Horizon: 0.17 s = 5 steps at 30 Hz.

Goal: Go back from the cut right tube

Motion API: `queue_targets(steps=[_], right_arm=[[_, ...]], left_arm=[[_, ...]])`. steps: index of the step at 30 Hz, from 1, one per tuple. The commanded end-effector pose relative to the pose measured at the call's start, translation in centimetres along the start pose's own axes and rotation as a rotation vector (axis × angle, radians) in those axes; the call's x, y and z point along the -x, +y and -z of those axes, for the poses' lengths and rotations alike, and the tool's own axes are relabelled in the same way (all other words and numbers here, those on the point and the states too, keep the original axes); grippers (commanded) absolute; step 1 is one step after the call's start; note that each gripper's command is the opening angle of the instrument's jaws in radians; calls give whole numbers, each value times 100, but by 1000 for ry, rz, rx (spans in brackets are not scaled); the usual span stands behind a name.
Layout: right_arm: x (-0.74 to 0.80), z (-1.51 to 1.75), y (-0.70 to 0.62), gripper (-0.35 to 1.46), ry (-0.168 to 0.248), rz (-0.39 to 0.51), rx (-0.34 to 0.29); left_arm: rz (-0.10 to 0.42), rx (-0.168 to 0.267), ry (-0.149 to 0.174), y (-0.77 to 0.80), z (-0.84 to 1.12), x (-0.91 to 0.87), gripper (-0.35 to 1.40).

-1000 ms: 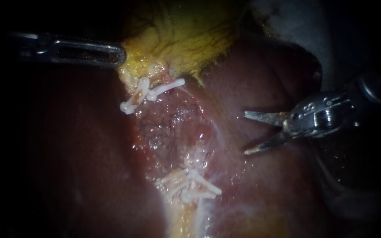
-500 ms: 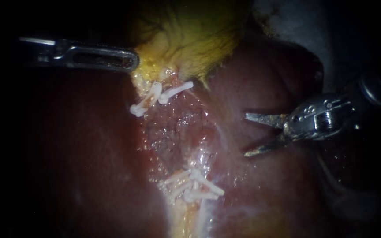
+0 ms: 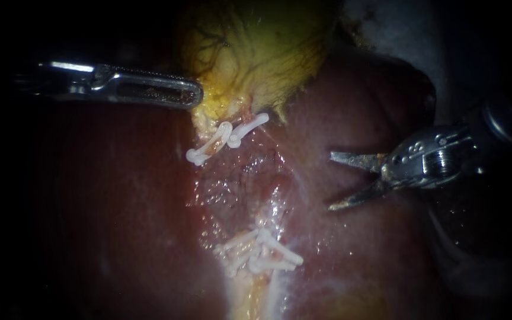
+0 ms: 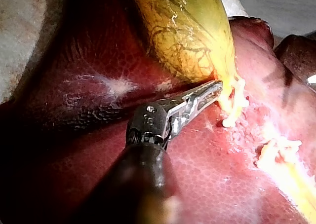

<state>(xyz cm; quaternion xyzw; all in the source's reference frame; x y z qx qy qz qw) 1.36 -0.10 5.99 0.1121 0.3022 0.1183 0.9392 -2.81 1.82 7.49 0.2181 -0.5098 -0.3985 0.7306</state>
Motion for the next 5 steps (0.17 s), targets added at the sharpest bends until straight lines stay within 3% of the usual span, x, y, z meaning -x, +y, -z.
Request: queue_targets(steps=[1,5], right_arm=[[0,0,0,145,1,6,-3],[-4,-5,1,145,10,9,-31]], left_arm=[[0,0,0,0,1,0,-35],[3,-6,2,0,8,5,-35]])
